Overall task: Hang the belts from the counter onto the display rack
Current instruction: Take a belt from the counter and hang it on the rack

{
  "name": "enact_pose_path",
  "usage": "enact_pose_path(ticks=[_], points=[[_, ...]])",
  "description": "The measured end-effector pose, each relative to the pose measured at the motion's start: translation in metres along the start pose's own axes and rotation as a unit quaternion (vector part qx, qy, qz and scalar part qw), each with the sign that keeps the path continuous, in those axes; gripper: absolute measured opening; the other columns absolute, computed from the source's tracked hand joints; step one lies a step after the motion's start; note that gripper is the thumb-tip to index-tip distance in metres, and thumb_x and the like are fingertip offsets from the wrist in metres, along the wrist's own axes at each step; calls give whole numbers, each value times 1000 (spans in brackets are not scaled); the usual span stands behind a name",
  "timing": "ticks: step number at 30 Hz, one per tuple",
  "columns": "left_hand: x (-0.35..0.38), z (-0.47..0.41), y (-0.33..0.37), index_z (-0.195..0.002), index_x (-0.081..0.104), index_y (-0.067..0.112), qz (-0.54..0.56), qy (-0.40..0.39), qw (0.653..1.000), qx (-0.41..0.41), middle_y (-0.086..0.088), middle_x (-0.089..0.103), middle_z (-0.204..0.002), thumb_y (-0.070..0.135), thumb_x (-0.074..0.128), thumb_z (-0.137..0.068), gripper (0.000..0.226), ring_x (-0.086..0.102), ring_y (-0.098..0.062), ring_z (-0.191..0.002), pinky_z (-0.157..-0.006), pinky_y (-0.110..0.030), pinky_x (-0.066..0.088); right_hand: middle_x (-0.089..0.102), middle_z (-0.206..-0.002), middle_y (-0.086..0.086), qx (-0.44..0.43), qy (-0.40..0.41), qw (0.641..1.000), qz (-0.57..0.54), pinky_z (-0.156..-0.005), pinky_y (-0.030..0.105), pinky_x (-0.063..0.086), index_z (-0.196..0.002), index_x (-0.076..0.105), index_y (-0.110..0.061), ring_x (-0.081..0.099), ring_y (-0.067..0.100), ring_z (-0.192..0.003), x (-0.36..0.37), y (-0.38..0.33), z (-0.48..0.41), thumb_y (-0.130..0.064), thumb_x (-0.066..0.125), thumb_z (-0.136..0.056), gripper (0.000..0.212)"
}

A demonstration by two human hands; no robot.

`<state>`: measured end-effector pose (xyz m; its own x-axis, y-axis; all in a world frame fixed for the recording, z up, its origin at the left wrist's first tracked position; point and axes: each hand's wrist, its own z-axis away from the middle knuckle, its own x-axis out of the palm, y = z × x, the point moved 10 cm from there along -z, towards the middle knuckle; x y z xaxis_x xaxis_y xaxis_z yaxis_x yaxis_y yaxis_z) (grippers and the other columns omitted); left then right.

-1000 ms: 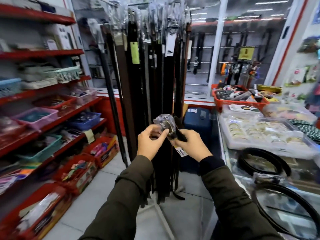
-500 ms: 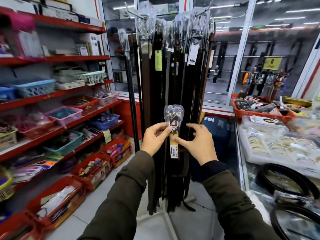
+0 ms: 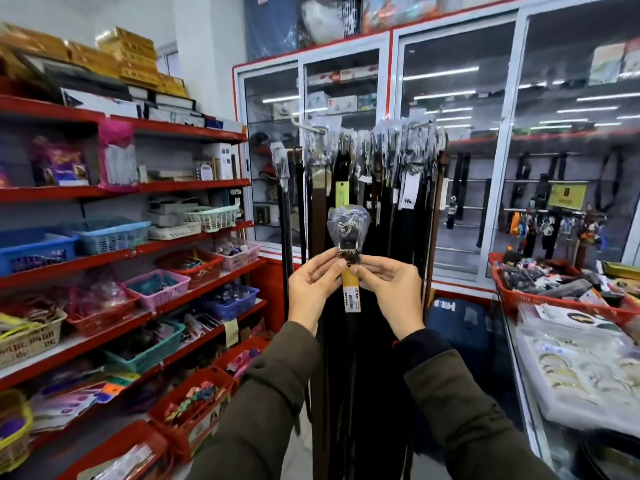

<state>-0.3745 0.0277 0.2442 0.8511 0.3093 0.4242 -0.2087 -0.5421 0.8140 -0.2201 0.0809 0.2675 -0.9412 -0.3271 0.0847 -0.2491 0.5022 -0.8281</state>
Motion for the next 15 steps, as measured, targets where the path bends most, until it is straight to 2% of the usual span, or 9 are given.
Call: enact_pose_path(ticks=[3,7,12,15], points=[[4,-22,34,-117,72,13,5,3,999,40,-7,77,-110,5,69,-93,25,73,-19,-106,-91,-28,61,80,-87,9,-18,19,999,-36,-67,21,61,-105,77,-1,79,13,-80,15,-21,-26,-6,82,-81,25],[1,-53,83,-117,73,1,0,46,995,86,-14,78,-108,10,75,-89,29,75,-22,-97,-89,-33,62,78,-85,13,-43,26,996,-74,-63,22,61,-103,75,1,77,11,-73,41,-55,-63,-7,83,-80,26],[2,-84,132,-107,75,2,37,67,989,123,-15,76,-101,8,74,-90,18,75,-21,-89,-74,-24,62,79,-96,19,-76,6,994,-81,-70,30,64,-109,76,1,78,27,-91,77,-93,-107,-7,80,-84,27],[2,-96,154,-99,76,7,53,71,985,145,-15,77,-100,7,75,-89,10,75,-21,-87,-73,-23,62,78,-98,22,-83,-5,993,-89,-70,33,65,-109,75,2,78,29,-90,92,-108,-125,-5,78,-85,26]])
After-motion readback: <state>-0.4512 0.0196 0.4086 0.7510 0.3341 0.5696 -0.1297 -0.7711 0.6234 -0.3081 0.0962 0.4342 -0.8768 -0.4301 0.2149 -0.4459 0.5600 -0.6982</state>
